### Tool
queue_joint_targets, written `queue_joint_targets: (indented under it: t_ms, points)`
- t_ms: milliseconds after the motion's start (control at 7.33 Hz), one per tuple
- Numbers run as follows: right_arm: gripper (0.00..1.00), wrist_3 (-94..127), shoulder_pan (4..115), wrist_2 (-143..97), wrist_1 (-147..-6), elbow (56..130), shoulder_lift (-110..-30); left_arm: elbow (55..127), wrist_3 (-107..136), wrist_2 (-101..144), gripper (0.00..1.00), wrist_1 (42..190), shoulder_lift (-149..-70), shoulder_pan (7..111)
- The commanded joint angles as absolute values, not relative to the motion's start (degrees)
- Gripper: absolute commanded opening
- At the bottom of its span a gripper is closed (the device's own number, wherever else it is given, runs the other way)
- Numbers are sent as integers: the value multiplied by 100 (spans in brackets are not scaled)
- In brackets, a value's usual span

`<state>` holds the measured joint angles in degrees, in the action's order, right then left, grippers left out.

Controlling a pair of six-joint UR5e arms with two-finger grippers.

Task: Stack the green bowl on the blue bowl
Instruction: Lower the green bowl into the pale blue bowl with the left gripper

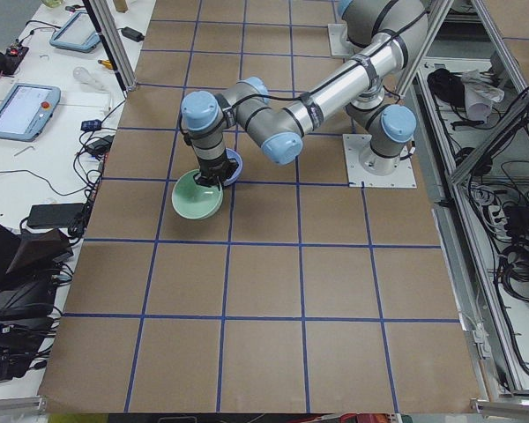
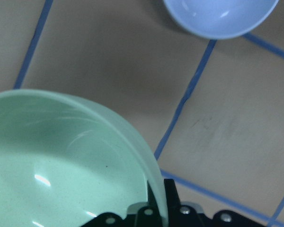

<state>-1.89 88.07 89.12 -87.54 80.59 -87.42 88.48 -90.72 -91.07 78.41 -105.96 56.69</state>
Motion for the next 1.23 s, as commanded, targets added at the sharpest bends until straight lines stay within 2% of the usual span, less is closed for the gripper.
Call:
queue_joint_targets:
  t_ms: [0,409,955,1091]
  points:
    - [100,-185,8807,8912,-8754,8060,-8745,9814,-7223,-9114,0,7814,-9768,6614]
    - [100,-193,8807,8912,-8754,8060,-8745,11132,-6356,-9131,0,5686,-9869,7232]
    - [100,-193,8807,8912,-8754,8060,-8736,11127,-6363,-9097,0,5179,-10185,7242]
    - [100,-193,8807,8921,-8754,8060,-8745,11127,-6355,-9088,71,5151,-10274,7242]
